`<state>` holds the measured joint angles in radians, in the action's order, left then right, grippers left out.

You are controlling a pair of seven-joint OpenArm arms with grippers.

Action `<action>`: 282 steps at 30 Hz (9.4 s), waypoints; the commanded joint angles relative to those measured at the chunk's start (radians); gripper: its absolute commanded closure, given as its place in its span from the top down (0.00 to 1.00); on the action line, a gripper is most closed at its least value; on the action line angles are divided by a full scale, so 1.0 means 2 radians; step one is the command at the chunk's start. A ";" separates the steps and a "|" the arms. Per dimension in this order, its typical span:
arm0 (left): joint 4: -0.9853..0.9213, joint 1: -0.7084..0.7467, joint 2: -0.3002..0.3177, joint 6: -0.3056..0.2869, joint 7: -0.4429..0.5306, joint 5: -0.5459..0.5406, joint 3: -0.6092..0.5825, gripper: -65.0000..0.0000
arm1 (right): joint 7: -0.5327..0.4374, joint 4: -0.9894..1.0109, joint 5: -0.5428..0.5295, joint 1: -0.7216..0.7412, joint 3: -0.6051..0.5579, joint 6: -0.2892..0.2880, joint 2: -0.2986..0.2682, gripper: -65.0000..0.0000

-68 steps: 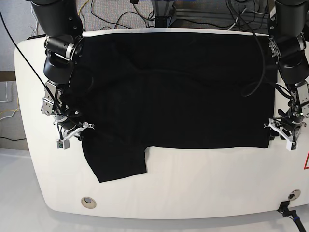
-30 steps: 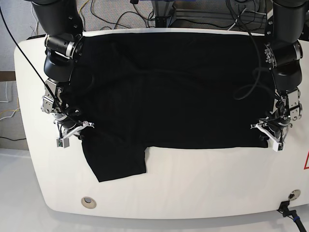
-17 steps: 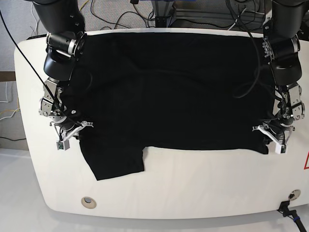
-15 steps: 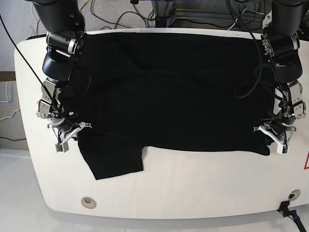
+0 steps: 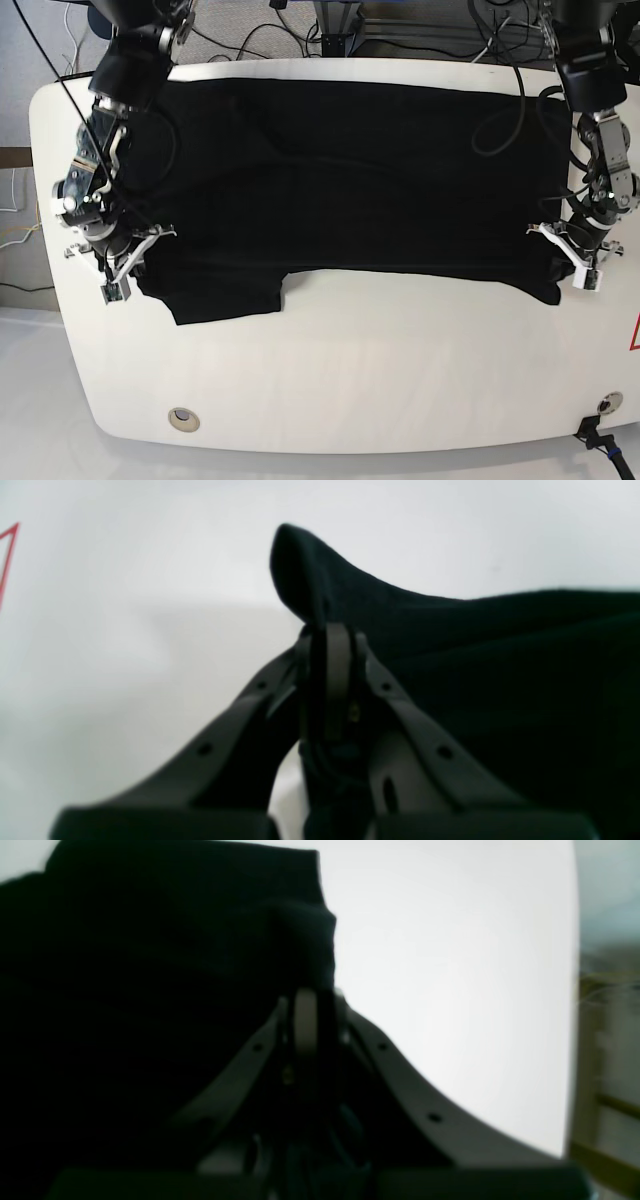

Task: Fold the T-shirt properly
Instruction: 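Lift the grasped edges and fold the shirt half over toward the collar, then open the right gripper and tuck the sleeve end under the folded strip, then grasp both ends of the folded strip with both grippers, then release the left gripper and move it above the strip's end, then grasp the strip's end with the left gripper and fold it toward the right gripper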

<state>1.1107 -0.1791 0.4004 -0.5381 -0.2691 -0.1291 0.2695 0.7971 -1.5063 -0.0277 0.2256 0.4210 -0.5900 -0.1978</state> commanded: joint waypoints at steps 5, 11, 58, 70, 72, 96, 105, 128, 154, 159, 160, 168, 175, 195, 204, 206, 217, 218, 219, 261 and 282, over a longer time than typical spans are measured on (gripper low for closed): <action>0.146 0.081 0.032 0.004 -0.047 -0.085 0.044 0.00 | 0.076 -0.161 0.003 -0.082 0.004 0.004 0.010 0.00; 0.211 0.157 0.034 0.004 -0.058 -0.088 0.072 0.00 | 0.115 -0.210 0.003 -0.147 0.002 0.004 0.010 0.00; 0.295 0.207 0.038 0.005 -0.135 -0.088 0.075 0.55 | -0.075 0.110 0.005 -0.023 0.023 -0.009 0.063 0.60; 0.295 0.205 0.038 0.004 -0.135 -0.088 0.075 0.55 | -0.075 0.102 0.004 -0.037 0.022 -0.013 0.082 0.15; 0.295 0.205 0.038 0.004 -0.135 -0.088 0.075 0.55 | -0.074 0.101 0.004 -0.036 0.021 -0.013 0.082 0.00; 0.293 0.205 0.037 0.004 -0.135 -0.088 0.045 0.55 | 0.229 -0.253 0.003 -0.259 -0.041 -0.054 0.163 0.00; 0.293 0.206 0.037 0.004 -0.135 -0.088 0.037 0.55 | 0.230 -0.253 0.004 -0.274 -0.054 -0.054 0.157 0.31; 0.387 0.304 0.022 0.004 -0.135 -0.088 0.041 0.55 | 0.140 -0.255 -0.210 -0.283 -0.040 -0.054 0.076 0.25; 0.194 0.213 -0.009 0.004 -0.135 -0.085 -0.020 0.00 | 0.064 -0.067 -0.057 -0.195 -0.031 -0.054 0.030 0.00; 0.213 0.213 -0.009 0.004 -0.135 -0.085 -0.020 0.00 | 0.064 -0.076 -0.060 -0.194 -0.031 -0.054 0.031 0.00; 0.224 0.214 -0.009 0.004 -0.135 -0.085 -0.019 0.00 | 0.064 -0.088 -0.060 -0.194 -0.031 -0.054 0.033 0.00; 0.272 0.216 0.004 0.004 -0.162 -0.086 0.035 0.00 | 0.082 -0.164 -0.059 -0.181 -0.032 -0.054 0.051 0.00; 0.272 0.229 0.016 -0.055 -0.193 -0.087 0.140 0.00 | 0.083 -0.165 -0.058 -0.183 -0.033 -0.054 0.065 0.00; 0.100 0.144 0.016 -0.080 -0.281 -0.204 0.169 0.54 | 0.081 -0.162 -0.058 -0.184 -0.033 -0.054 0.066 0.00; 0.072 0.142 0.013 -0.080 -0.281 -0.230 0.123 0.54 | 0.081 -0.162 -0.058 -0.184 -0.033 -0.054 0.066 0.00; 0.069 0.142 0.005 -0.080 -0.280 -0.232 0.115 0.54 | 0.081 -0.162 -0.058 -0.184 -0.033 -0.054 0.066 0.00; 0.068 0.142 0.001 -0.080 -0.279 -0.233 0.092 0.08 | 0.081 -0.162 -0.058 -0.184 -0.033 -0.054 0.066 0.00; 0.069 0.142 0.001 -0.080 -0.279 -0.233 0.092 0.00 | 0.081 -0.162 -0.058 -0.184 -0.033 -0.054 0.066 0.00; 0.070 0.142 0.001 -0.080 -0.279 -0.233 0.092 0.00 | 0.081 -0.162 -0.058 -0.184 -0.033 -0.054 0.066 0.00; 0.284 0.152 -0.197 -0.080 -0.282 -0.231 -0.173 0.00 | 0.065 -0.116 -0.059 -0.188 -0.033 -0.054 0.067 0.00; 0.363 0.123 -0.184 -0.080 -0.282 -0.326 -0.294 0.39 | 0.065 -0.116 -0.059 -0.189 -0.033 -0.054 0.067 0.00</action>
<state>1.7580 0.0830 -0.0051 -0.6956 -0.8597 -0.7368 -0.3275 0.9199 -1.7267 -0.1436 -0.1535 0.3538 -0.6964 -0.0589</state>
